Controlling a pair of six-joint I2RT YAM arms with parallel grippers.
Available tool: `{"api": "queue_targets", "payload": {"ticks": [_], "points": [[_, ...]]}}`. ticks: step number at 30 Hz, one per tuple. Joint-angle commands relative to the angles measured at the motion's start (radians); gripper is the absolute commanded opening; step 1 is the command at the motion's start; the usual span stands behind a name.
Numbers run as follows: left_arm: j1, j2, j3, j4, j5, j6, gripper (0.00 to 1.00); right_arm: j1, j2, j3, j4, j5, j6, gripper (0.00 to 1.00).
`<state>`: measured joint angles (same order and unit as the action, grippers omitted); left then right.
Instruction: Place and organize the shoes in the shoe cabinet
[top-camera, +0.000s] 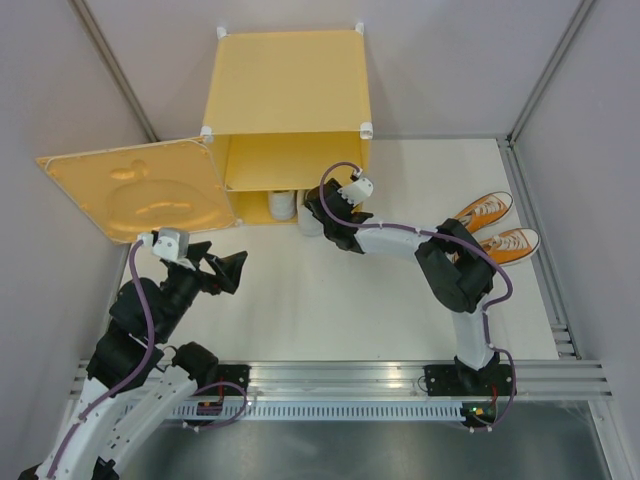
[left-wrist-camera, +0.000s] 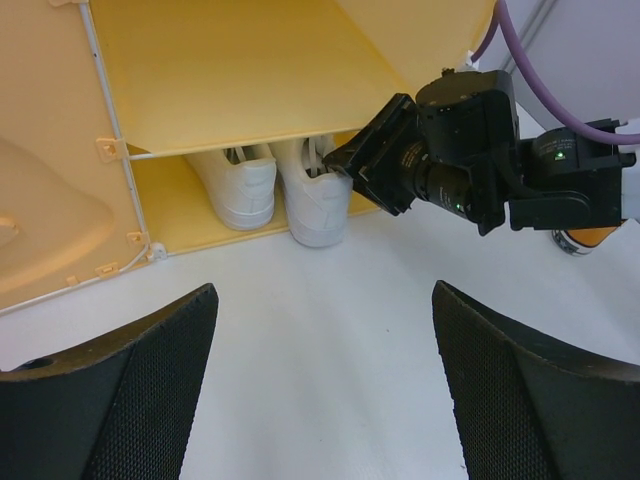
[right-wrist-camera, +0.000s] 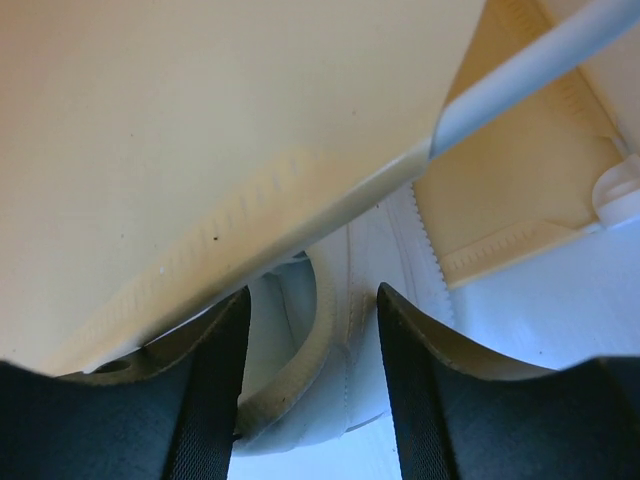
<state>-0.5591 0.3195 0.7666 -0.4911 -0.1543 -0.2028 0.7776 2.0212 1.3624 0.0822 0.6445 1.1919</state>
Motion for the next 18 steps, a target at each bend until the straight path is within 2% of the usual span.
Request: {"api": "queue_targets", "payload": {"ticks": [1, 9, 18], "points": [[-0.009, -0.003, -0.003, 0.039, -0.005, 0.019, 0.91, -0.052, -0.064, -0.005, 0.084, -0.035, -0.006, 0.59], [-0.009, 0.001, -0.003, 0.037, -0.01, 0.02, 0.91, -0.052, -0.151, -0.086, 0.093, -0.039, -0.025, 0.58], [-0.009, 0.003, -0.003, 0.036, -0.017, 0.023, 0.91, -0.052, -0.237, -0.18, 0.137, -0.13, -0.069, 0.57]]}}
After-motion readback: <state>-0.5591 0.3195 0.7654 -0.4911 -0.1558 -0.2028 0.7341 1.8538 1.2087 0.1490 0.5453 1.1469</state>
